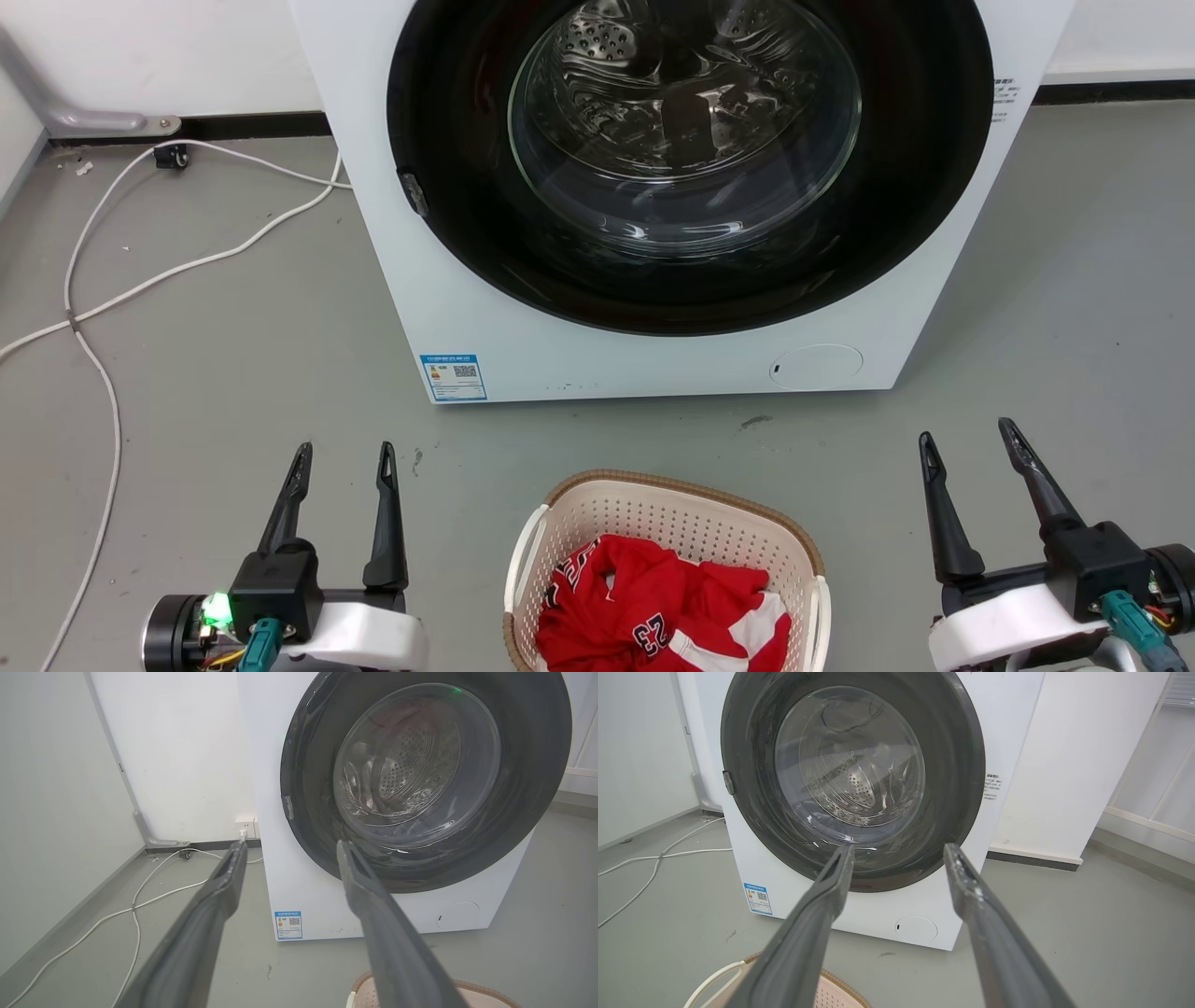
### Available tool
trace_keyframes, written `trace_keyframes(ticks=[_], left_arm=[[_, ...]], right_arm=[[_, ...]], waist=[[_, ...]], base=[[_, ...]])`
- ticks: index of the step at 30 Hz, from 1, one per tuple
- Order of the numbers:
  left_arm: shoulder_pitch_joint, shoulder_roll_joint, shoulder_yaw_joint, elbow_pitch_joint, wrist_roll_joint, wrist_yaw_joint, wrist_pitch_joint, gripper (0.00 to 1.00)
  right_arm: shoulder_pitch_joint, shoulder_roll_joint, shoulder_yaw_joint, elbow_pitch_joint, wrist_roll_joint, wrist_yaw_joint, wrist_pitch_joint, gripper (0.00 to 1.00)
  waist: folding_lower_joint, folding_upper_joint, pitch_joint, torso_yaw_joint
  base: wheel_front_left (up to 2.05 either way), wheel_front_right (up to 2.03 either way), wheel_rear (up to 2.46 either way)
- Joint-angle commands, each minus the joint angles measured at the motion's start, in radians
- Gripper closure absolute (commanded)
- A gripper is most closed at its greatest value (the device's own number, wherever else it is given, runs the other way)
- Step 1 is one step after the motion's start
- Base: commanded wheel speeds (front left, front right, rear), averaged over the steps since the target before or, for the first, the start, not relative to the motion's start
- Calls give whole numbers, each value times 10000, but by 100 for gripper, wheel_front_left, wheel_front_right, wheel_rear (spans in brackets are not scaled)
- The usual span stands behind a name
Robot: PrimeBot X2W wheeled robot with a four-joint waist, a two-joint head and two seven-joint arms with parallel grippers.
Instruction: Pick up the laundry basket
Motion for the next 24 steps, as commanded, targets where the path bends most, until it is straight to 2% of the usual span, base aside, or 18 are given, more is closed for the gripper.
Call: trace_keyframes(ticks=[1,24], left_arm=[[99,14,25,13,-8,38,-73,0],[36,10,38,170,-95,53,-63,0]], right_arm=[[128,-40,2,31,71,-7,-35,0],[25,-41,61,129,45,-7,-32,0]], waist=[[0,0,-4,1],[0,0,53,-9]], base=[[0,0,0],[0,0,0]])
